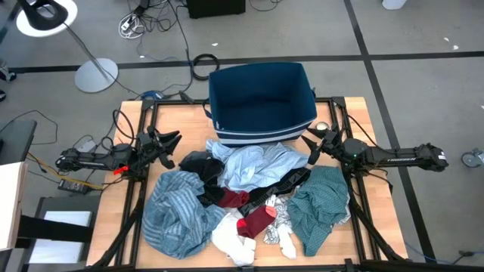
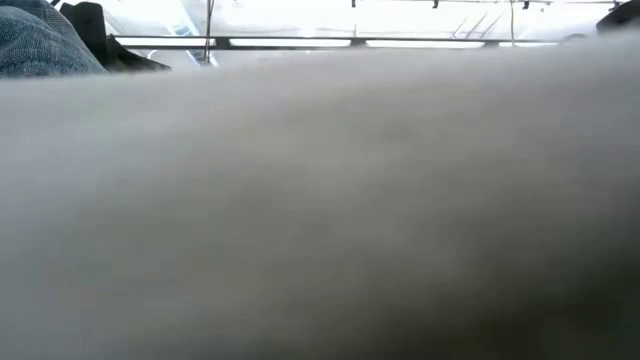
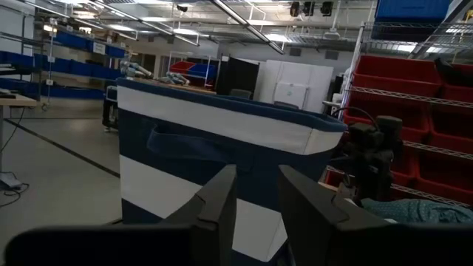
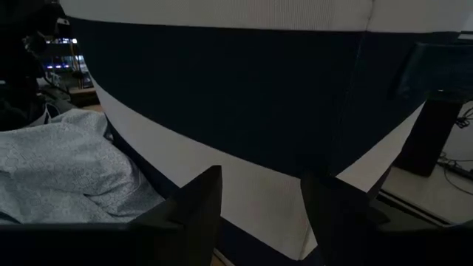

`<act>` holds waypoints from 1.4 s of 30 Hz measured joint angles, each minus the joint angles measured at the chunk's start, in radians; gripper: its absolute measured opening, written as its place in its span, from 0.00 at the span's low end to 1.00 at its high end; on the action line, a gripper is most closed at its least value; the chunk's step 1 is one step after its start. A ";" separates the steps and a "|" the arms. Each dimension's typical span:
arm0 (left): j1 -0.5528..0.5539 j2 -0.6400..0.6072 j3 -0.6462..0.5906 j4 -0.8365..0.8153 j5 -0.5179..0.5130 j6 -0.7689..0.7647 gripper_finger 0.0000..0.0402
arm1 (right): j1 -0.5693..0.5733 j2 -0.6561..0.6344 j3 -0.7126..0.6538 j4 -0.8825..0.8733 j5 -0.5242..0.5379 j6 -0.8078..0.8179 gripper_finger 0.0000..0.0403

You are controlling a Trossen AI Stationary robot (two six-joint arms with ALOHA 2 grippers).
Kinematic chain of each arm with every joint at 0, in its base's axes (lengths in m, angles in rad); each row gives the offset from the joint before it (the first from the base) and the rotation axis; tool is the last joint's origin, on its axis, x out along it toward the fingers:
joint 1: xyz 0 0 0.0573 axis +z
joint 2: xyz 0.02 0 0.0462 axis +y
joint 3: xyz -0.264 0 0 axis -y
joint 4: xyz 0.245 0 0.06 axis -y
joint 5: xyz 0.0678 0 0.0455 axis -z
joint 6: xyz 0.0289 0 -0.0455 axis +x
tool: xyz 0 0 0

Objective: Sort clothes
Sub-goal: Put the light blue shirt into the blue laundry bin

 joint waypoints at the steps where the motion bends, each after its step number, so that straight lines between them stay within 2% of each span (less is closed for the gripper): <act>1: 0.000 0.000 0.000 0.000 0.000 0.000 0.26 | 0.000 0.000 0.000 0.000 0.000 0.000 0.47; 10: 0.000 0.000 0.000 0.000 0.000 0.000 0.26 | 0.000 0.000 0.000 0.011 0.000 0.135 0.47; 17: 0.000 0.000 0.000 0.000 0.000 0.000 0.26 | 0.000 0.000 0.004 0.012 0.020 0.031 0.47; 22: 0.000 0.000 0.000 0.000 0.000 0.000 0.26 | 0.002 0.000 0.093 0.013 0.081 -0.046 0.47; 30: 0.000 0.000 0.000 0.000 0.000 0.000 0.26 | 0.103 0.016 0.263 -0.203 -0.097 -0.011 0.47; 34: 0.000 0.000 0.000 0.000 0.000 0.000 0.26 | 0.184 0.081 0.336 -0.283 -0.103 0.003 0.45; 38: 0.000 0.000 0.000 0.000 0.000 0.000 0.26 | 0.249 0.176 0.431 -0.361 -0.041 -0.008 0.43; 42: 0.000 0.000 0.000 0.000 0.000 0.000 0.26 | 0.301 0.290 0.513 -0.385 -0.042 0.004 0.40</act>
